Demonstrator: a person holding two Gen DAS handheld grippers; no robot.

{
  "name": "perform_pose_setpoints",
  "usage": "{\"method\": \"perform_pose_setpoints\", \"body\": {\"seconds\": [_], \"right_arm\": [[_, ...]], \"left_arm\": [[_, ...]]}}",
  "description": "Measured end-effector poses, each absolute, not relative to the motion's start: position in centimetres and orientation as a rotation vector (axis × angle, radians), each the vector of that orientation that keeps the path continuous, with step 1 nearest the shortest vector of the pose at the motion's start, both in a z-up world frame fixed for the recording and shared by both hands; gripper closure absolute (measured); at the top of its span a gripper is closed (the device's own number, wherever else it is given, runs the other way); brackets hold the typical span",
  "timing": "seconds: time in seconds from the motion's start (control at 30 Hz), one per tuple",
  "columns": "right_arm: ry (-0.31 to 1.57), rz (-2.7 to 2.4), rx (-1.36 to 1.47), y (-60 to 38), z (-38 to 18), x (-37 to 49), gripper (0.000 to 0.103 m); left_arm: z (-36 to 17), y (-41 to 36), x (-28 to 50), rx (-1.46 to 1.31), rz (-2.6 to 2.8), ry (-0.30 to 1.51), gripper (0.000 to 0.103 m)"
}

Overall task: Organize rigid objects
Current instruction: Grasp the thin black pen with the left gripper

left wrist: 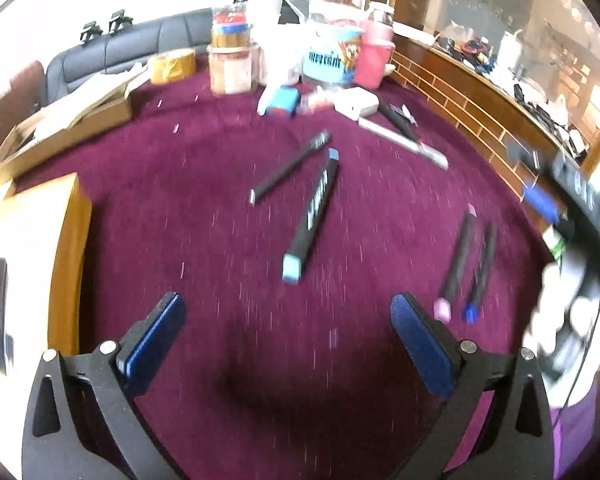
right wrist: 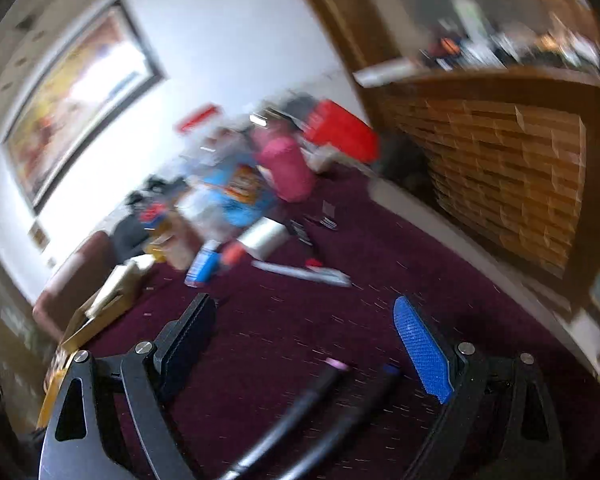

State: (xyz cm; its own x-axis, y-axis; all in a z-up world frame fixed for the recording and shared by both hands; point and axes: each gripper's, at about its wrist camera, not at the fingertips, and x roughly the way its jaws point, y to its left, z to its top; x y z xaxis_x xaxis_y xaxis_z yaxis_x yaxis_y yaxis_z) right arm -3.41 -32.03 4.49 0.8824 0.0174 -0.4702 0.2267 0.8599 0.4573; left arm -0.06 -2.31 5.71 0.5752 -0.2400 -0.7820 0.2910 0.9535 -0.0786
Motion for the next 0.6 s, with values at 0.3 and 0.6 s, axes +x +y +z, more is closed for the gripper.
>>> {"method": "perform_pose_setpoints", "body": {"seconds": [0.3, 0.6], "right_arm": [[0.529, -0.110, 0.465, -31.1, 4.3, -1.7, 0.015], [0.571, -0.119, 0.436, -30.4, 3.7, -1.4, 0.015]], "left_arm": [[3.1, -8.2, 8.7, 0.256, -0.240, 0.836, 0.000], [1.2, -9.1, 7.7, 0.214, -0.342, 0.923, 0.091]]}}
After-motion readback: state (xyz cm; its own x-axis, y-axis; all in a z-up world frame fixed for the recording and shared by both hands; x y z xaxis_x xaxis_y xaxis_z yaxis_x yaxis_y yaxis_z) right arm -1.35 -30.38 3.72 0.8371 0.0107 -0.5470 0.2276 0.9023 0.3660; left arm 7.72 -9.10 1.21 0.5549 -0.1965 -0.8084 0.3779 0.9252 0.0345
